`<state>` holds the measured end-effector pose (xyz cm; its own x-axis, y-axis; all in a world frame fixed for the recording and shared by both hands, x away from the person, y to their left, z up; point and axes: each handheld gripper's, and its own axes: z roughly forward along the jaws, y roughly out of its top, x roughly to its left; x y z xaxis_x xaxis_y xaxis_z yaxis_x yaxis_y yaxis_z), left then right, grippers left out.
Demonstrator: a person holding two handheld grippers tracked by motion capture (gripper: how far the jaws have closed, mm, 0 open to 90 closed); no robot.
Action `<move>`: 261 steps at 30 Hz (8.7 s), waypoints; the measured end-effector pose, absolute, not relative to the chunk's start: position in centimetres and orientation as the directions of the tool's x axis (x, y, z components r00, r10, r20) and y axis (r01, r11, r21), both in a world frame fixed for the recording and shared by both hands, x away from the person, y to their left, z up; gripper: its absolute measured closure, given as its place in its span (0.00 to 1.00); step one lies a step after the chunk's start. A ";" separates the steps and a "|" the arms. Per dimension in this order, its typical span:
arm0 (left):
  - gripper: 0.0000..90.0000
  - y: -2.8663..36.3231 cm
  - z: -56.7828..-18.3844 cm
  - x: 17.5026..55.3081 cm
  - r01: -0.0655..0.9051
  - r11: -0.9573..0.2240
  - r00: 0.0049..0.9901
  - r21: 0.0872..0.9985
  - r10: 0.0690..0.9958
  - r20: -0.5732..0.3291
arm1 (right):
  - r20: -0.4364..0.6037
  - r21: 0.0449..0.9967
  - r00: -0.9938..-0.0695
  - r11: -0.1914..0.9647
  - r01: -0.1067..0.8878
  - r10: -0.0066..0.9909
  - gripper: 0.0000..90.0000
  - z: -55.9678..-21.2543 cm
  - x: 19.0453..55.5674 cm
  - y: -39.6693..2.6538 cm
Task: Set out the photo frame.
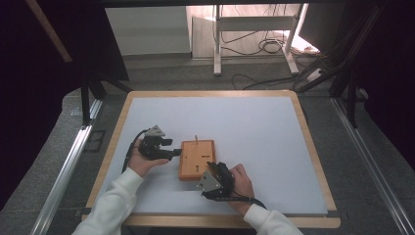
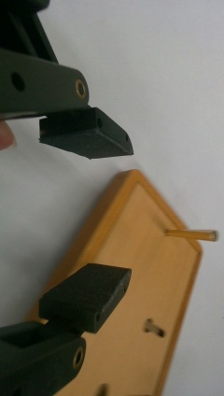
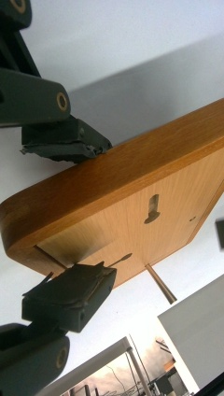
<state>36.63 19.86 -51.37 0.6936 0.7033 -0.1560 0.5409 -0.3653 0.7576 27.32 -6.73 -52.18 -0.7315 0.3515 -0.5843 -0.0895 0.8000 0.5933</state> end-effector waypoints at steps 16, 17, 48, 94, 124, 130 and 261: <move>0.37 20.9 -53.2 35.3 0.562 -0.368 0.677 0.740 0.719 -0.158 | -0.588 0.604 -0.721 0.792 -0.090 0.367 0.46 -51.5 27.5 -6.9; 0.37 20.9 -53.2 35.3 0.561 -0.369 0.679 0.741 0.717 -0.157 | -0.588 0.605 -0.720 0.791 -0.089 0.369 0.46 -51.4 27.6 -7.0; 0.36 21.2 -53.7 35.5 0.575 -0.358 0.674 0.736 0.717 -0.178 | -0.577 0.606 -0.729 0.792 -0.080 0.368 0.54 -48.7 29.2 -6.9; 0.35 21.4 -53.7 35.6 0.573 -0.359 0.679 0.737 0.711 -0.181 | -0.557 0.529 -0.805 0.834 -0.156 0.203 0.73 -43.8 33.7 -4.8; 0.35 21.6 -53.5 35.5 0.571 -0.351 0.677 0.742 0.712 -0.184 | -0.454 0.635 -0.876 0.749 -0.191 0.161 0.77 -40.0 31.1 -5.6; 0.35 21.5 -53.6 35.5 0.572 -0.352 0.677 0.741 0.713 -0.184 | -0.385 0.670 -0.909 0.726 -0.158 0.157 0.77 -40.2 31.1 -6.7; 1.00 16.7 -53.5 37.6 0.543 -0.421 0.720 0.726 0.678 -0.146 | -0.021 0.816 -0.676 0.404 0.413 0.736 0.25 -49.4 31.5 -24.1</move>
